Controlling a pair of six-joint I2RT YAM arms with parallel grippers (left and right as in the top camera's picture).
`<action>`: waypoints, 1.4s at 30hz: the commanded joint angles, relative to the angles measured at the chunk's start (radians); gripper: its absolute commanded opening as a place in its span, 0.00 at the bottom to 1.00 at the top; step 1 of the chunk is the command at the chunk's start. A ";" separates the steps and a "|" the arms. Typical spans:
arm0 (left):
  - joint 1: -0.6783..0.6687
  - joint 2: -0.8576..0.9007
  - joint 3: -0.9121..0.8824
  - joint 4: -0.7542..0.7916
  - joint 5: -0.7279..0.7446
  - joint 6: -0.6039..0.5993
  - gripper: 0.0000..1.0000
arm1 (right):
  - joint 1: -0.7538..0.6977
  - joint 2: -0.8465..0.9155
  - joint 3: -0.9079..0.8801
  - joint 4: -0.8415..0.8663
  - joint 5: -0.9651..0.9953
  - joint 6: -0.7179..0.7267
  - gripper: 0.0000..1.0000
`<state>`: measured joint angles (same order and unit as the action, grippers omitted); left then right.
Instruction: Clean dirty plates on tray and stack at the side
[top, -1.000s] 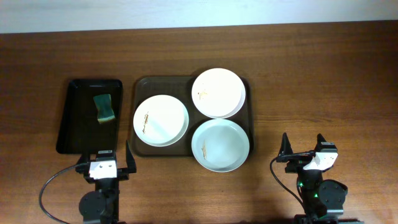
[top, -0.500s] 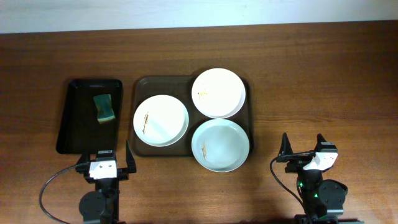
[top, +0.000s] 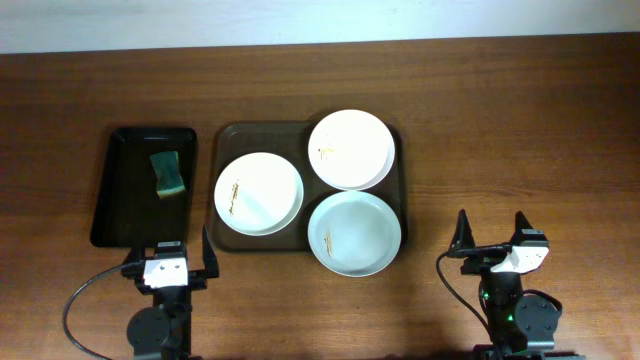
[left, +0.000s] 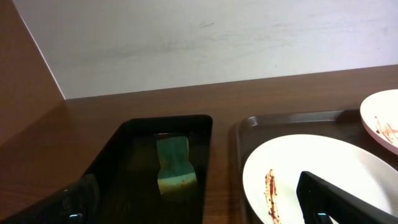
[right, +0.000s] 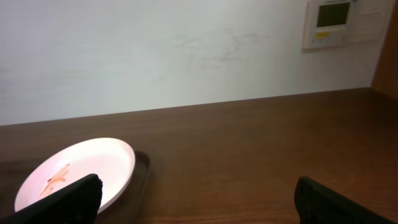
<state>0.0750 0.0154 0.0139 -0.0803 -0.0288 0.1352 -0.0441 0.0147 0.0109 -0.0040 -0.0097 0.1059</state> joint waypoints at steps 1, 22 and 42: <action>0.000 -0.010 -0.005 0.002 0.015 0.016 0.99 | 0.005 -0.006 -0.005 0.027 -0.120 0.006 0.98; 0.000 0.457 0.439 0.130 0.147 0.010 0.99 | 0.005 0.376 0.521 -0.038 -0.282 0.002 0.98; 0.000 1.709 1.866 -1.122 0.249 0.017 0.99 | 0.005 1.329 1.580 -0.986 -0.351 -0.042 0.98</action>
<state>0.0750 1.6997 1.8519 -1.1820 0.1913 0.1390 -0.0441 1.2842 1.5547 -0.9787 -0.3241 0.0731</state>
